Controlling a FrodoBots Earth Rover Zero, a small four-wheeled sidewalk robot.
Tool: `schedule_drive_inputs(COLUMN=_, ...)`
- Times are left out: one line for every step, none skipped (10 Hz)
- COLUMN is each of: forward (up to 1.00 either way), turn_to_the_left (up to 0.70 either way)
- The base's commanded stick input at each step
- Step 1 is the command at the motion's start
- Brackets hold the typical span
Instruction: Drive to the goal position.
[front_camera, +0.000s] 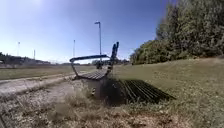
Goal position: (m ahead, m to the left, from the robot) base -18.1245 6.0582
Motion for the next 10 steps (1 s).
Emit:
schedule_drive_inputs(forward=-0.70, turn_to_the_left=0.00)
schedule_drive_inputs(forward=-0.70, turn_to_the_left=0.00)
schedule_drive_inputs(forward=-0.70, turn_to_the_left=0.00)
schedule_drive_inputs(forward=-0.70, turn_to_the_left=0.00)
schedule_drive_inputs(forward=-0.70, turn_to_the_left=0.00)
schedule_drive_inputs(forward=-0.70, turn_to_the_left=0.00)
schedule_drive_inputs(forward=-0.70, turn_to_the_left=0.00)
schedule_drive_inputs(forward=-0.70, turn_to_the_left=0.00)
schedule_drive_inputs(forward=-0.70, turn_to_the_left=0.00)
schedule_drive_inputs(forward=-0.70, turn_to_the_left=0.00)
